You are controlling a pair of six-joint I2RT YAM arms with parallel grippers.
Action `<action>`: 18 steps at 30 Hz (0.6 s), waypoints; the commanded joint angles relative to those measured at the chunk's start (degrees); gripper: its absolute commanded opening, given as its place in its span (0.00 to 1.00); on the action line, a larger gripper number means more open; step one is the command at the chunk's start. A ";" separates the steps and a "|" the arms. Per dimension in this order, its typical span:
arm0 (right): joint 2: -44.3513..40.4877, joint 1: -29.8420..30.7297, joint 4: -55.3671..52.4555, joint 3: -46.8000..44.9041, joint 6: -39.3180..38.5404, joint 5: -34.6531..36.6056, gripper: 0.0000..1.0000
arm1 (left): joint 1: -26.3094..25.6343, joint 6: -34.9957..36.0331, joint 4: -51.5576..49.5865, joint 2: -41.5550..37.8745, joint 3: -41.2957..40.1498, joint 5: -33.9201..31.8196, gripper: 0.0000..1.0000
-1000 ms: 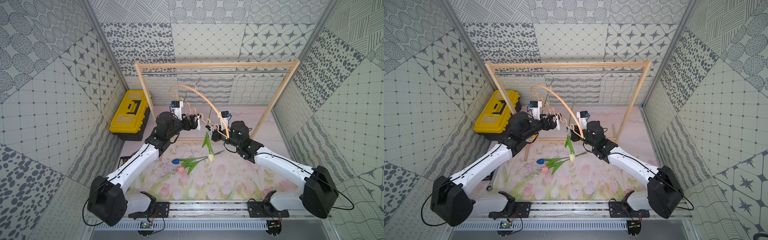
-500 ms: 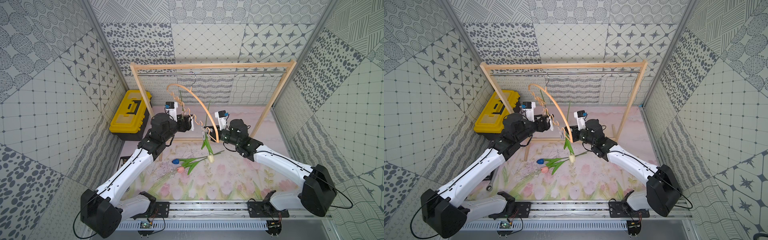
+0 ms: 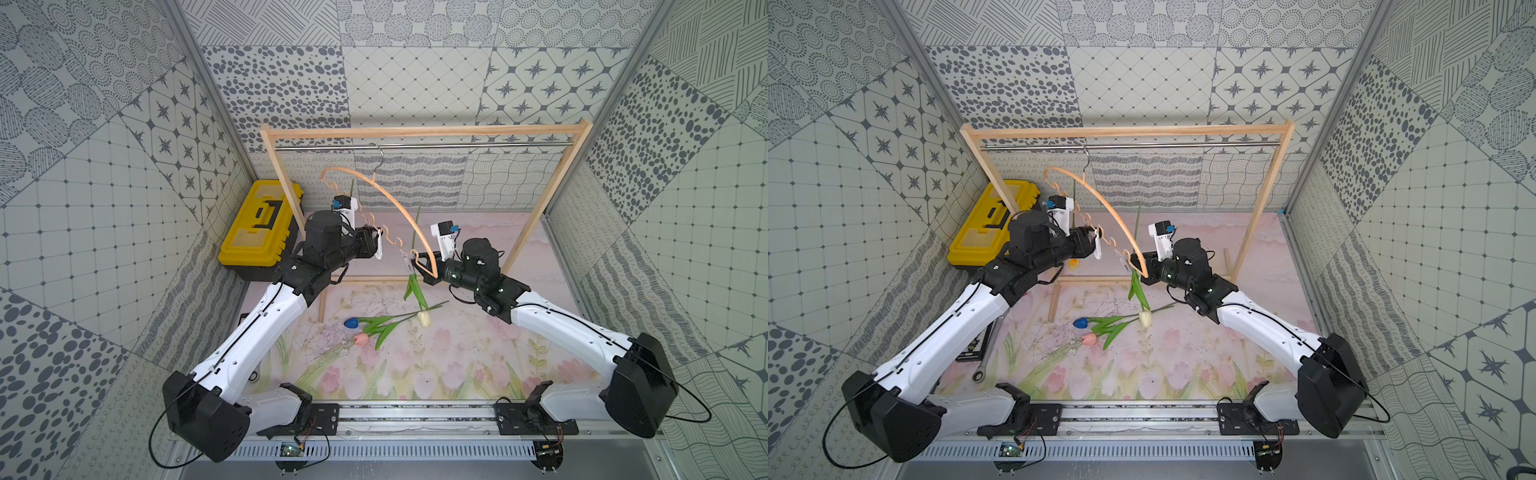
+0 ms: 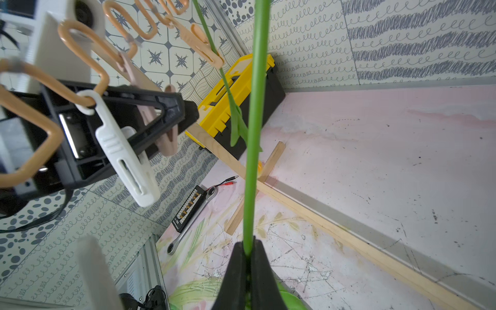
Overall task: Dry the flowers on a clothes hanger
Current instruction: Adjust the clamp on the hanger.
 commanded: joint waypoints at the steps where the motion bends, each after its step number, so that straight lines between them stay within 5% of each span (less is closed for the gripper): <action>1: -4.51 0.58 1.26 -2.21 -0.05 -0.98 0.00 | 0.26 -5.79 -6.29 -0.93 -0.55 4.67 0.60; 5: -7.83 4.50 -0.21 -7.05 -0.54 0.36 0.00 | 0.31 -11.11 -1.94 -0.41 -1.22 8.12 0.73; 18: -10.08 15.26 0.44 -9.24 0.67 1.46 0.00 | 0.31 -15.99 0.70 3.68 0.80 10.77 0.73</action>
